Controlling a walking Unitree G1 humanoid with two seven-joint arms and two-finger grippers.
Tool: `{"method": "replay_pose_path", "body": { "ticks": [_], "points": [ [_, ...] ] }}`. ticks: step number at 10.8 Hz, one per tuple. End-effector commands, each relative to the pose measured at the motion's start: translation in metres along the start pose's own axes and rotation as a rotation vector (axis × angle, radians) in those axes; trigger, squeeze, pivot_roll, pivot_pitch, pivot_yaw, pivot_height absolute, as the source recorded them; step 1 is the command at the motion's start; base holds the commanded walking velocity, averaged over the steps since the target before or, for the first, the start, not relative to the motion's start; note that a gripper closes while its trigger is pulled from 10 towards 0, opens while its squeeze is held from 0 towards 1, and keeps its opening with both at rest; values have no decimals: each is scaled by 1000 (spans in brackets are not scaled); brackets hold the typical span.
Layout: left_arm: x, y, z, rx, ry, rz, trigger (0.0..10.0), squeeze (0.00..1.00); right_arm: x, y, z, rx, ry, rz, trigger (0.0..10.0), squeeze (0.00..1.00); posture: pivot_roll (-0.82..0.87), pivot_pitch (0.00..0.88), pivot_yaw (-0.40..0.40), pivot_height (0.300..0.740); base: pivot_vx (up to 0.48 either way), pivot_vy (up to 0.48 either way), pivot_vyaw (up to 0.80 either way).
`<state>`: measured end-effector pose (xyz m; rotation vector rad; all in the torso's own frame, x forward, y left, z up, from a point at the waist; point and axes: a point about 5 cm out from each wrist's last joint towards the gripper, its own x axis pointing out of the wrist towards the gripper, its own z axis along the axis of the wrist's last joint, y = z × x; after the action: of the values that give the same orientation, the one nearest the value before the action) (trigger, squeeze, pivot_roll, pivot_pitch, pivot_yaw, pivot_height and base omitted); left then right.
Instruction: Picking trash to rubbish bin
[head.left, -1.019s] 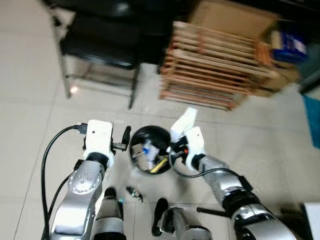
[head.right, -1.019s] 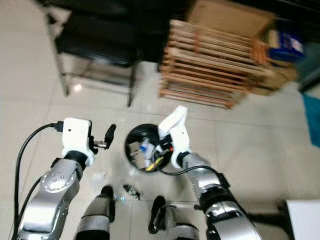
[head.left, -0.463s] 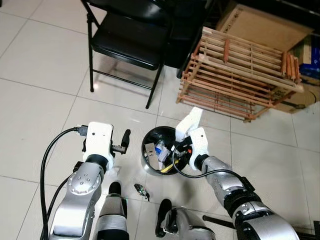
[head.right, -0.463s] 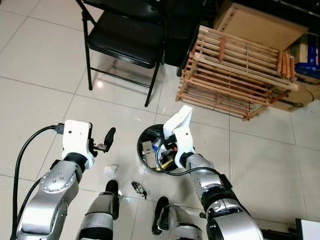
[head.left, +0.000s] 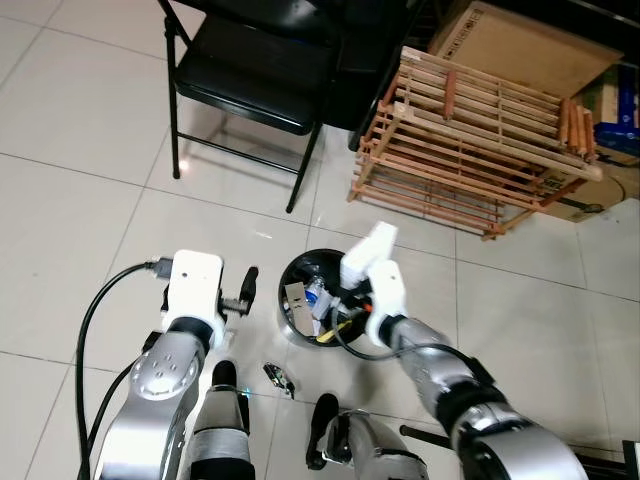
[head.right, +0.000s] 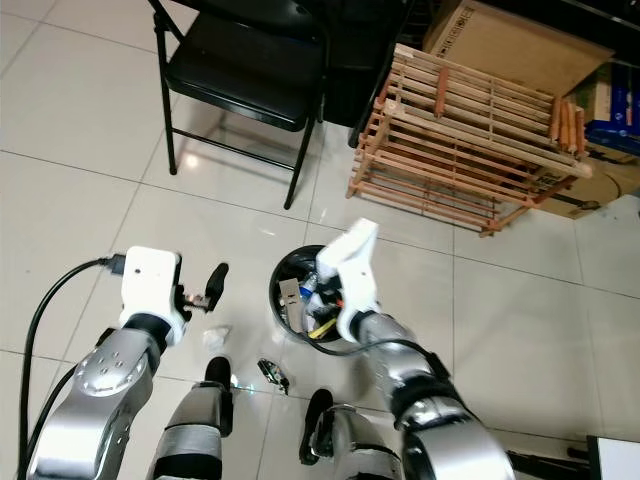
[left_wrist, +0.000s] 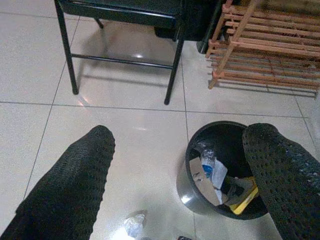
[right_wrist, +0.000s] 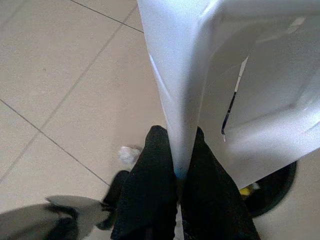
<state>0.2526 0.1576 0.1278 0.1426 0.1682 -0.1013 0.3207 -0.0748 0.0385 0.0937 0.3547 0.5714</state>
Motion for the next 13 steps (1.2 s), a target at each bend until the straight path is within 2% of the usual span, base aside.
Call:
{"method": "replay_pose_path", "body": {
  "ticks": [1,3,5,8,9,10,11,13],
  "points": [
    [-5,-3,-3,-4,18,-11,10000,0,-3,4,-16,29,65,15,10000,0,528,420,-245,740,0,0,0],
    [-7,-2,-3,-5,21,-1,10000,0,5,29,-18,9,53,90,10000,0,544,429,-245,740,0,0,0],
    [-8,-1,-3,-3,24,0,10000,0,11,31,-2,36,-10,80,10000,0,544,428,-242,740,0,0,0],
    [-8,0,-2,2,23,0,10000,0,15,31,10,32,-48,75,10000,0,555,431,-240,740,0,0,0],
    [-9,0,-3,3,26,1,10000,0,16,31,12,36,-58,78,10000,529,559,432,-241,740,0,0,0],
    [-10,0,-4,3,29,4,10000,0,16,32,15,54,-78,84,10000,675,563,433,-242,740,0,0,0],
    [-10,0,-3,4,29,6,10000,0,17,30,19,74,-104,85,10000,1000,569,435,-241,740,0,0,0],
    [-11,2,-4,8,31,13,10000,0,17,26,26,91,-135,72,10000,1000,574,436,-240,740,0,0,0]
  ]
}}
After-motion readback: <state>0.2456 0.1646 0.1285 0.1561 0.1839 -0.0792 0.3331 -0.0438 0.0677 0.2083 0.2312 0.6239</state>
